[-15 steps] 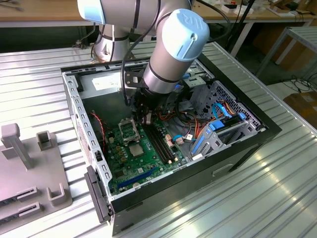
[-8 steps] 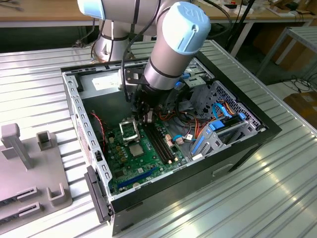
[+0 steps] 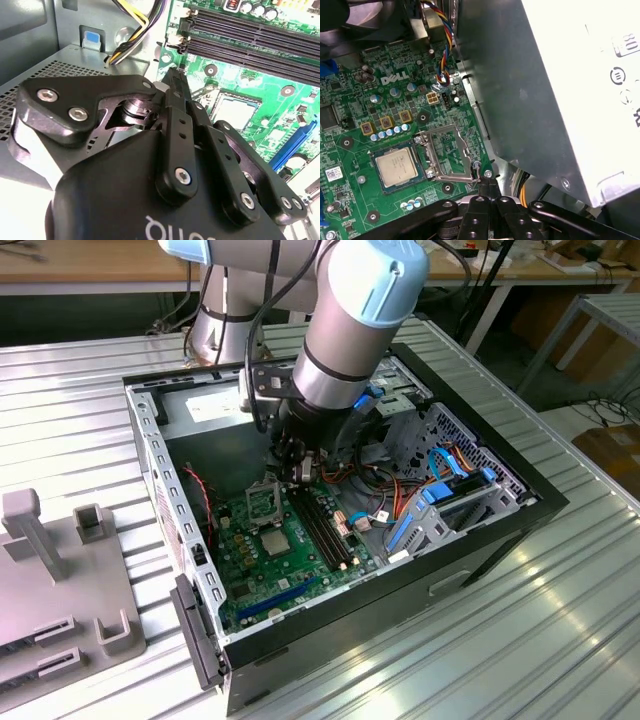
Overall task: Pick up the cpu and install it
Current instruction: 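Place the cpu into insertion slot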
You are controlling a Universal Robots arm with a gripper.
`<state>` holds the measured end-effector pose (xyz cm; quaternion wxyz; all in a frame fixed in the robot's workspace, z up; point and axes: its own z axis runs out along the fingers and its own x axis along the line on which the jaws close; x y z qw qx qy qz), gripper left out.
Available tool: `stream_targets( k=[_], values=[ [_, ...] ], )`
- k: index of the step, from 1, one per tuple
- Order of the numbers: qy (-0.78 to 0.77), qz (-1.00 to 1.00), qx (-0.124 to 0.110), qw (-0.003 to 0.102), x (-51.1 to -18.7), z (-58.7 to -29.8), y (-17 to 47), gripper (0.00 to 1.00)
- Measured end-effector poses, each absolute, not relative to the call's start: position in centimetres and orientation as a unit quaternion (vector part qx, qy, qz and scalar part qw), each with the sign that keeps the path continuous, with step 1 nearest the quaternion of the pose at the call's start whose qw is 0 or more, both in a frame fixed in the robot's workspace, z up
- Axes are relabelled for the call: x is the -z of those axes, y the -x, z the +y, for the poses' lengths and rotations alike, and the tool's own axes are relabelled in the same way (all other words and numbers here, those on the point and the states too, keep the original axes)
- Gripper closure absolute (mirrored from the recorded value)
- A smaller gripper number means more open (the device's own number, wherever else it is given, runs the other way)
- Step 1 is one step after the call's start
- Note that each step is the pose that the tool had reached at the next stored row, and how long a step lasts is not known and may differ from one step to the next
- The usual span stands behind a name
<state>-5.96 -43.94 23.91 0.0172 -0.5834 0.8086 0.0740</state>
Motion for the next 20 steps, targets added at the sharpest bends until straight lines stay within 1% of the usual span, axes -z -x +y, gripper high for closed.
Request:
stream_targets(
  k=[20],
  values=[
    [0.583, 0.809, -0.074, 0.017, -24.45, -43.94, 6.34, 0.89]
  ],
)
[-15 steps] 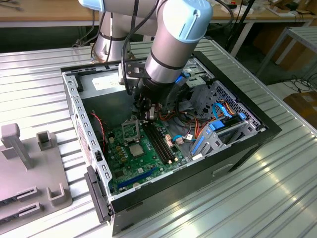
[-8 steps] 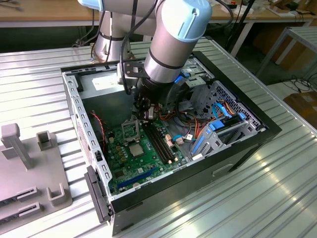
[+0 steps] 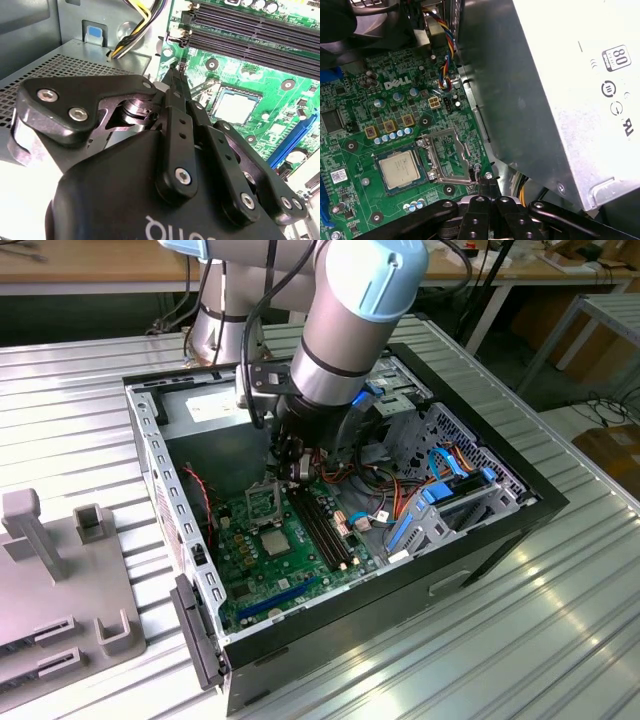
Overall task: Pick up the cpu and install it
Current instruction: 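Place the cpu into insertion slot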
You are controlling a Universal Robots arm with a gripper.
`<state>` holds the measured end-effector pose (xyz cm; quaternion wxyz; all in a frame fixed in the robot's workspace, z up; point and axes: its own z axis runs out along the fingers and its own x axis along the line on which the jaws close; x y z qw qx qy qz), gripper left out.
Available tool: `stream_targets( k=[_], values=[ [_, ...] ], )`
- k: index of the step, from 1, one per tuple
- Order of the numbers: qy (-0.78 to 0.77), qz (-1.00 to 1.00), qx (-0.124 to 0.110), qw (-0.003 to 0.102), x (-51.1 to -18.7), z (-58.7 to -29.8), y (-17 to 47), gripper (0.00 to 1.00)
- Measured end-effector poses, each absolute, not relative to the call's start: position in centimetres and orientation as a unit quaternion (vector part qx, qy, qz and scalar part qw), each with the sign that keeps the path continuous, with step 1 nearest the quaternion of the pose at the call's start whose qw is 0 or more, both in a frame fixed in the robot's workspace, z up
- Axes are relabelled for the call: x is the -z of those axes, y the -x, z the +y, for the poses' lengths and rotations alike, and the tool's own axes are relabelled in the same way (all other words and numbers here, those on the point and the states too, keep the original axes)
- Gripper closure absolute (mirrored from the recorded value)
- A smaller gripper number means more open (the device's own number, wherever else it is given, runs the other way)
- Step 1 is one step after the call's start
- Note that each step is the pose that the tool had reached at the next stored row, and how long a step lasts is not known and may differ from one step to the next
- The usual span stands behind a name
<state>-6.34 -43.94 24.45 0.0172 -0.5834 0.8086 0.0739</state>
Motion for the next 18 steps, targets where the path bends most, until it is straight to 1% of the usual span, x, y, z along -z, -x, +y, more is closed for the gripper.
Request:
stream_targets(
  k=[18],
  values=[
    [0.583, 0.809, -0.074, 0.017, -25.03, -43.94, 6.61, 0.89]
  ],
)
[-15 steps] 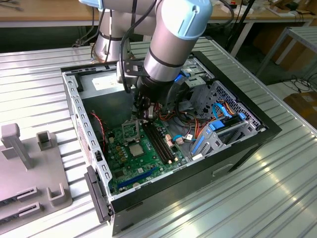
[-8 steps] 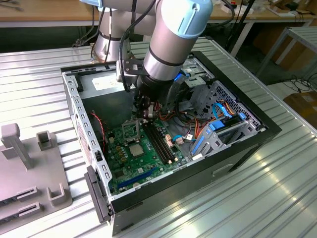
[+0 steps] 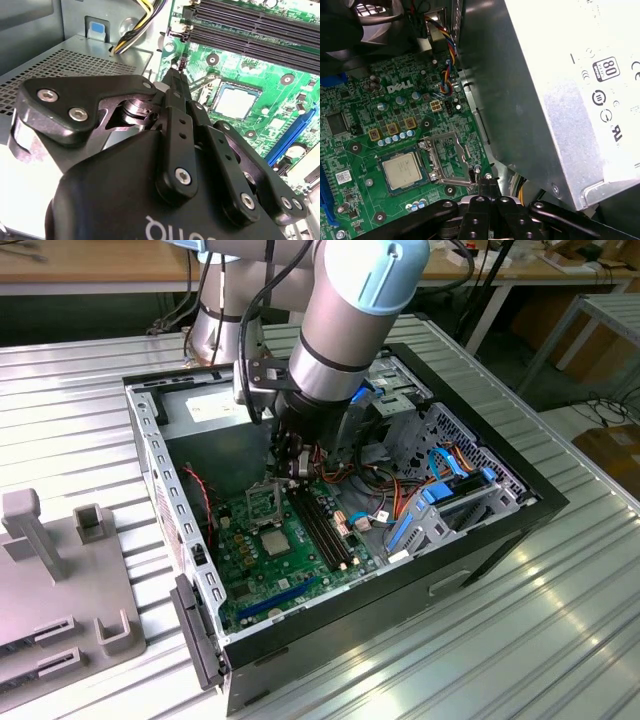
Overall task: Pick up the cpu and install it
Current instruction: 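Place the cpu into insertion slot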
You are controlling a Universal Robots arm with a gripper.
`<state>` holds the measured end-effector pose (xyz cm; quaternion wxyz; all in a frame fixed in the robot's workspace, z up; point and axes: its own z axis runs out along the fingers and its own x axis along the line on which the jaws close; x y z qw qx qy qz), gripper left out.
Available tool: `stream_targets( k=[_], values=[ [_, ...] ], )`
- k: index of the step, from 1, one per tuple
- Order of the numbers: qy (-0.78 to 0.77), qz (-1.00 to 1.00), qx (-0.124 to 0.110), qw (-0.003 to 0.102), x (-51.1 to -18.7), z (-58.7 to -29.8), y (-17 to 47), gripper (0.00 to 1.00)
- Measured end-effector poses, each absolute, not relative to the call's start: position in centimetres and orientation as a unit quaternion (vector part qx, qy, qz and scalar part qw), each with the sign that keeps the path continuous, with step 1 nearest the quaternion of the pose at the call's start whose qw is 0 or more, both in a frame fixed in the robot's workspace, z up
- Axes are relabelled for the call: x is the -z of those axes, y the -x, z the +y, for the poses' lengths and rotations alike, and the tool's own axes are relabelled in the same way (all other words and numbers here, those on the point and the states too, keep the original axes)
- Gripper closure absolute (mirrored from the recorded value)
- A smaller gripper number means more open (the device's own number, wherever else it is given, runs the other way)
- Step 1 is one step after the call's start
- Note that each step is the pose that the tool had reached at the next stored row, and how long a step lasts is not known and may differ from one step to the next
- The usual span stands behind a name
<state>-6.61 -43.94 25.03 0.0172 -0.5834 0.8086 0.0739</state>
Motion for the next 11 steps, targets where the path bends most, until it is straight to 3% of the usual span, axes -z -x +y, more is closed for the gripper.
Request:
stream_targets(
  k=[11],
  values=[
    [0.584, 0.808, -0.073, 0.017, -25.23, -43.96, 6.71, 0.89]
  ],
)
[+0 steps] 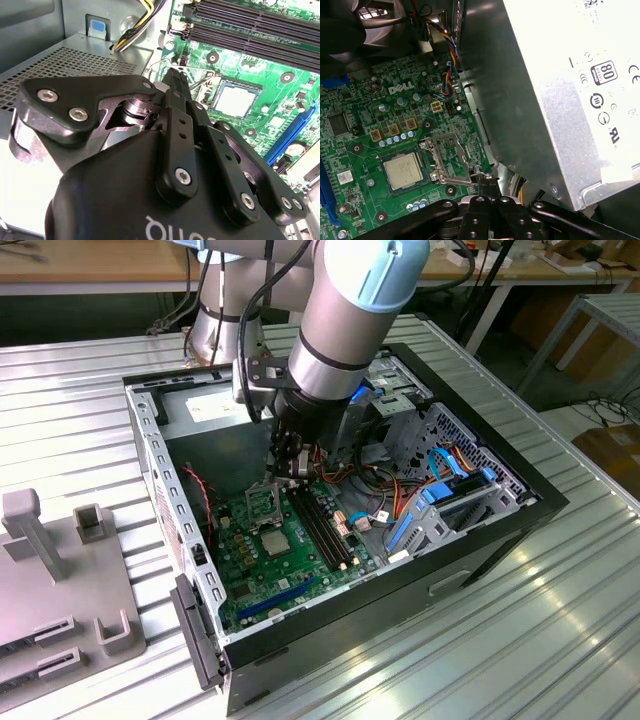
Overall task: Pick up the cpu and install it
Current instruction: 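Place the cpu into insertion slot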
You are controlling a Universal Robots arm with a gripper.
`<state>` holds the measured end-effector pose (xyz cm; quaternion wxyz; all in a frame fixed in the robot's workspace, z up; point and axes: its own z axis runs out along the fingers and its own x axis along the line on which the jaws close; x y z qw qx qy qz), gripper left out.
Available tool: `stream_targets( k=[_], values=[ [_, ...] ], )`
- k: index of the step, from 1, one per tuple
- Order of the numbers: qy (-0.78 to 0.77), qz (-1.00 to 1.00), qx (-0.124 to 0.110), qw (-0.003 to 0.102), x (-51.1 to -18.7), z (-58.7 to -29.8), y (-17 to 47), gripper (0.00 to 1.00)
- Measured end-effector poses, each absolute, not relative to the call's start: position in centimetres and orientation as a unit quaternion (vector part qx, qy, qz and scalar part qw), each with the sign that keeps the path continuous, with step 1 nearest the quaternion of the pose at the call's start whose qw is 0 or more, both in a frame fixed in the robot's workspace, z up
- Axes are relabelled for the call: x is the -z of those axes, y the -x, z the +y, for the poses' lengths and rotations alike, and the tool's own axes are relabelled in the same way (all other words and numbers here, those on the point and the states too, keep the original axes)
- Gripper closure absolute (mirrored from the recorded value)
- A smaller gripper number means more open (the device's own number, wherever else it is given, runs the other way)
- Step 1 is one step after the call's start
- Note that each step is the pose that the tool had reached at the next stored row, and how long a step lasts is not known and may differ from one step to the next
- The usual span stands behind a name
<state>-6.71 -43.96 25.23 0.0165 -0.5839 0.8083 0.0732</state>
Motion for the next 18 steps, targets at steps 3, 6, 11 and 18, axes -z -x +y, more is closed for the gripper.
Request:
stream_targets(
  k=[3, 6, 11, 18],
  values=[
    [0.584, 0.808, -0.071, 0.015, -25.26, -44.00, 6.73, 0.89],
    [0.584, 0.809, -0.070, 0.014, -25.26, -44.06, 6.75, 0.89],
    [0.584, 0.809, -0.069, 0.013, -25.27, -44.31, 6.82, 0.89],
    [0.584, 0.809, -0.069, 0.013, -25.27, -44.54, 6.82, 0.89]
  ],
)
